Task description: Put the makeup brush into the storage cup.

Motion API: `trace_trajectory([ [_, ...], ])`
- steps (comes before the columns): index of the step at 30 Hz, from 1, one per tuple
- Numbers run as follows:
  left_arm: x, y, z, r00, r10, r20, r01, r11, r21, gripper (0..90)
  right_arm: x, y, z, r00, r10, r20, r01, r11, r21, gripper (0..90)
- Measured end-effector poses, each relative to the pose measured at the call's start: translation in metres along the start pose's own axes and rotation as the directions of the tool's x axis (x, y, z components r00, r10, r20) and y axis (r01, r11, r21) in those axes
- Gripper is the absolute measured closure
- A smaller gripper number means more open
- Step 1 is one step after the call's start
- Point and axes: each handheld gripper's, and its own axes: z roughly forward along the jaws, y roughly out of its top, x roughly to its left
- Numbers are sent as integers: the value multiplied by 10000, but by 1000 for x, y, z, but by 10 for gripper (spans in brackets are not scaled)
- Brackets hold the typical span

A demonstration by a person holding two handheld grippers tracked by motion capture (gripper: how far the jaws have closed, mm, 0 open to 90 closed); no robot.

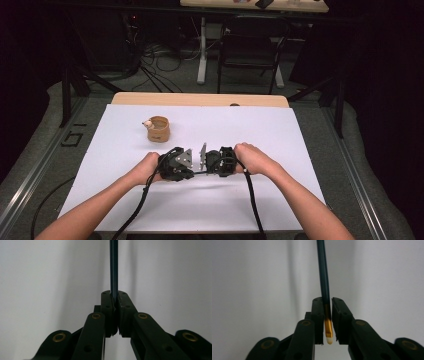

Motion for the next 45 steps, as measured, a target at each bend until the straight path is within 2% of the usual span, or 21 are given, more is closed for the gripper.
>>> trace_trajectory([
  [3, -1, -5, 0, 9998, -168, -87, 167, 9997, -156, 852, -1, -3, 1, 9986, 388, -359, -397, 9989, -243, 524],
  [4, -1, -5, 0, 9998, -168, -87, 167, 9997, -156, 852, -1, -3, 1, 9986, 388, -359, -397, 9989, -243, 524],
  [5, -1, -7, 0, 9996, -267, -20, 266, 9994, -213, 852, -1, -6, 1, 9973, 601, -423, -618, 9973, -404, 411],
  [7, -2, -8, 0, 9995, -323, -55, 322, 9991, -283, 852, -1, -7, 0, 9965, 744, -377, -762, 9959, -490, 366],
  [10, -3, -13, 1, 9983, -572, -86, 567, 9970, -526, 852, -3, -16, 1, 9868, 1585, -328, -1608, 9830, -886, 185],
  [12, -4, -15, 1, 9973, -727, -77, 720, 9950, -697, 852, -4, -21, 1, 9803, 1950, -308, -1972, 9742, -1095, 150],
  [14, -4, -16, 1, 9971, -753, -119, 742, 9944, -754, 851, -4, -23, 2, 9765, 2128, -356, -2155, 9694, -1173, 134],
  [17, -6, -21, 1, 9954, -951, -141, 932, 9906, -999, 851, -2, -33, 4, 9600, 2772, -395, -2799, 9461, -1627, 74],
  [18, -6, -21, 1, 9954, -951, -141, 932, 9906, -999, 851, -2, -33, 4, 9600, 2772, -395, -2799, 9461, -1627, 74],
  [22, -8, -25, 1, 9925, -1192, -273, 1147, 9851, -1284, 851, -1, -42, 4, 9449, 3259, -312, -3253, 9239, -2014, 47],
  [26, -9, -29, 2, 9886, -1484, -264, 1428, 9782, -1509, 852, 1, -47, 3, 9298, 3660, -380, -3635, 8976, -2494, 37],
  [27, -10, -32, 2, 9865, -1615, -262, 1549, 9735, -1682, 851, 1, -50, 3, 9238, 3806, -408, -3768, 8854, -2722, 32],
  [28, -10, -32, 2, 9865, -1615, -262, 1549, 9735, -1682, 851, 1, -50, 3, 9238, 3806, -408, -3768, 8854, -2722, 32],
  [30, -11, -35, 2, 9841, -1749, -296, 1661, 9671, -1928, 852, 2, -54, 2, 9092, 4130, -520, -4084, 8610, -3030, 27],
  [31, -11, -35, 2, 9841, -1749, -296, 1661, 9671, -1928, 851, 2, -54, 2, 9092, 4130, -520, -4084, 8610, -3030, 27],
  [33, -13, -38, 2, 9807, -1928, -329, 1812, 9590, -2178, 851, 3, -57, 3, 9030, 4265, -520, -4179, 8437, -3369, 21],
  [35, -14, -39, 2, 9790, -2015, -315, 1894, 9555, -2260, 852, 3, -58, 4, 9010, 4310, -500, -4204, 8387, -3462, 21],
  [38, -15, -42, 3, 9757, -2166, -334, 2021, 9481, -2453, 851, 7, -60, 4, 8885, 4565, -470, -4392, 8163, -3751, 14],
  [39, -16, -43, 3, 9742, -2228, -361, 2065, 9445, -2556, 851, 7, -60, 4, 8885, 4565, -470, -4392, 8163, -3751, 14],
  [44, -16, -47, 2, 9700, -2397, -407, 2193, 9350, -2788, 852, 10, -66, 5, 8729, 4850, -530, -4615, 7855, -4124, 12],
  [45, -16, -47, 2, 9693, -2419, -441, 2200, 9331, -2846, 852, 10, -66, 5, 8729, 4850, -530, -4615, 7855, -4124, 12],
])
